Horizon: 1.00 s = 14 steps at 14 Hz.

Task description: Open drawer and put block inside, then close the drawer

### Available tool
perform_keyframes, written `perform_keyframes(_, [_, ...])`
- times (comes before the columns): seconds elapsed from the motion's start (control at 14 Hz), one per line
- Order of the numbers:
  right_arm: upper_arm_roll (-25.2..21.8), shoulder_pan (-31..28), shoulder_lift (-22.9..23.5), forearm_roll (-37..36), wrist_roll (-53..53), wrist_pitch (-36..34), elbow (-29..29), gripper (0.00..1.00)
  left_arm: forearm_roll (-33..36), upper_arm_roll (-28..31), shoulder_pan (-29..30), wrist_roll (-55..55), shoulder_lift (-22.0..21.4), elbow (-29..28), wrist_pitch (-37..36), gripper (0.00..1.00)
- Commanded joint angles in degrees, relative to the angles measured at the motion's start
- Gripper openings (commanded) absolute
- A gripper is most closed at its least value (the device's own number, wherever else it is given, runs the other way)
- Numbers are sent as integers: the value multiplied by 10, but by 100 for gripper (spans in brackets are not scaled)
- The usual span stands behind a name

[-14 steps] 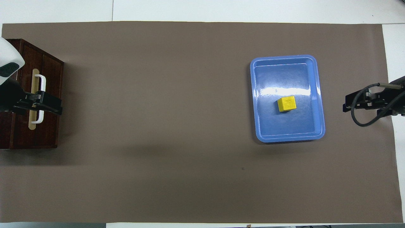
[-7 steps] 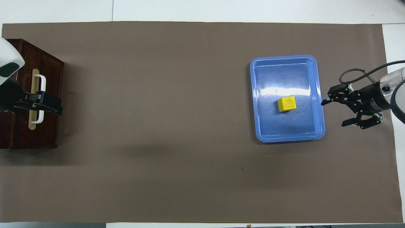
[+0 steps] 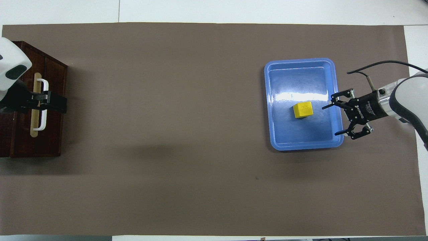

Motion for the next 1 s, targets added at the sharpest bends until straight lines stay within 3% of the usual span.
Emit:
perform_keyframes(0.0, [6, -6, 52, 31, 23, 11, 33, 100, 47, 3, -1, -9, -40, -106, 98, 100])
perform_keyframes(0.29, [6, -5, 88, 53, 39, 14, 53, 100, 140, 3, 5, -17, -9, -173, 202, 100])
perform_keyframes(0.57, [7, 0, 100, 54, 29, 33, 54, 100, 143, 4, 35, -122, 28, -211, 301, 100])
perform_keyframes(0.71, [8, 2, 101, 57, 26, 46, 55, 100, 192, 3, 39, -122, 46, -209, 324, 100])
perform_keyframes(0.93, [8, 5, 102, 72, 22, 64, 54, 100, 204, 3, 61, -115, 63, -209, 375, 100])
